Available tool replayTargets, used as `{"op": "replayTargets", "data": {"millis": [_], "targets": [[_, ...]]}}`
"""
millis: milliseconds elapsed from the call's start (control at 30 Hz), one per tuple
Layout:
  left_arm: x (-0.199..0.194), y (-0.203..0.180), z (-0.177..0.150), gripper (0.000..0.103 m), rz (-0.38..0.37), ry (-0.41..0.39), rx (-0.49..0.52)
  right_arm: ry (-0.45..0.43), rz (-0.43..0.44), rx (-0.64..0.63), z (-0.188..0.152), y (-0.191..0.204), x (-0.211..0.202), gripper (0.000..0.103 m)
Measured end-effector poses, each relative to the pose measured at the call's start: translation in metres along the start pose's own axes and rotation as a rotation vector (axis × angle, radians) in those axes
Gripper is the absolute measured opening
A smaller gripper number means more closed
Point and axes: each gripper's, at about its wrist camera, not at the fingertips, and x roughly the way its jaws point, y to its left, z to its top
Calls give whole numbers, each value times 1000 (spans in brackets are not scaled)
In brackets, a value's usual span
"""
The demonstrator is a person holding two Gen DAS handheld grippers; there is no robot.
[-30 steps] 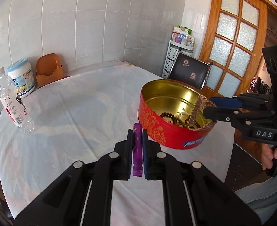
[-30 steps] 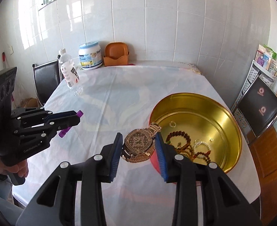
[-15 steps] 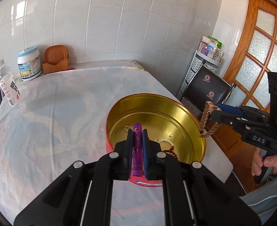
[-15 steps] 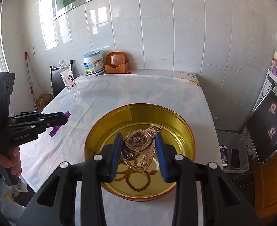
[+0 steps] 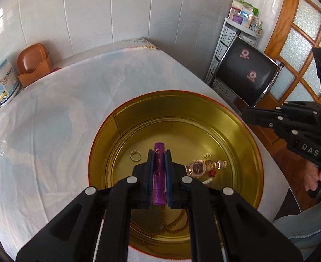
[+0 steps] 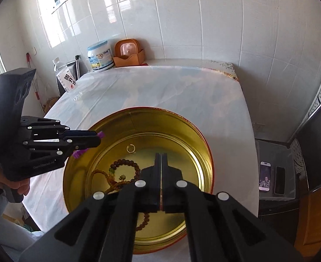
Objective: Organize jewelry
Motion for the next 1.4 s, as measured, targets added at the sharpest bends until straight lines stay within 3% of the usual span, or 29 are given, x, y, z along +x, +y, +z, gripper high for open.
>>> {"op": "replayTargets", "data": {"millis": [167, 300, 433, 467, 500, 567, 600, 633, 700, 933, 1167, 1267, 1400], "targets": [[37, 3, 12, 10, -35, 90, 42, 71, 4, 24, 9, -12, 33, 2], [64, -4, 8, 10, -15, 198, 114, 168, 57, -36, -2, -7, 55, 2], [71, -4, 3, 11, -25, 240, 112, 212, 106, -46, -12, -2, 65, 2], [71, -3, 4, 19, -18, 245, 113, 228, 121, -48, -14, 0, 67, 2], [70, -2, 5, 44, -1, 244, 109, 239, 123, -56, -15, 2, 69, 4], [64, 3, 6, 74, 58, 225, 91, 253, 114, -70, -17, 4, 70, 24], [59, 4, 7, 74, 60, 211, 81, 256, 119, -73, -17, 4, 69, 45], [55, 5, 7, 74, 51, 203, 71, 250, 126, -75, -18, 4, 66, 57], [48, 10, 4, 74, 46, 186, 54, 225, 143, -93, -20, 7, 58, 59], [28, 10, -3, 74, 66, 151, 54, 221, 176, -139, -26, 17, 44, 88], [20, 11, -10, 74, 74, 181, 33, 257, 166, -228, -28, 32, 41, 93], [17, 7, -14, 74, 101, 204, 31, 307, 108, -262, -32, 34, 45, 93], [9, 2, -17, 77, 110, 205, 27, 304, 77, -276, -31, 31, 43, 93]]}}
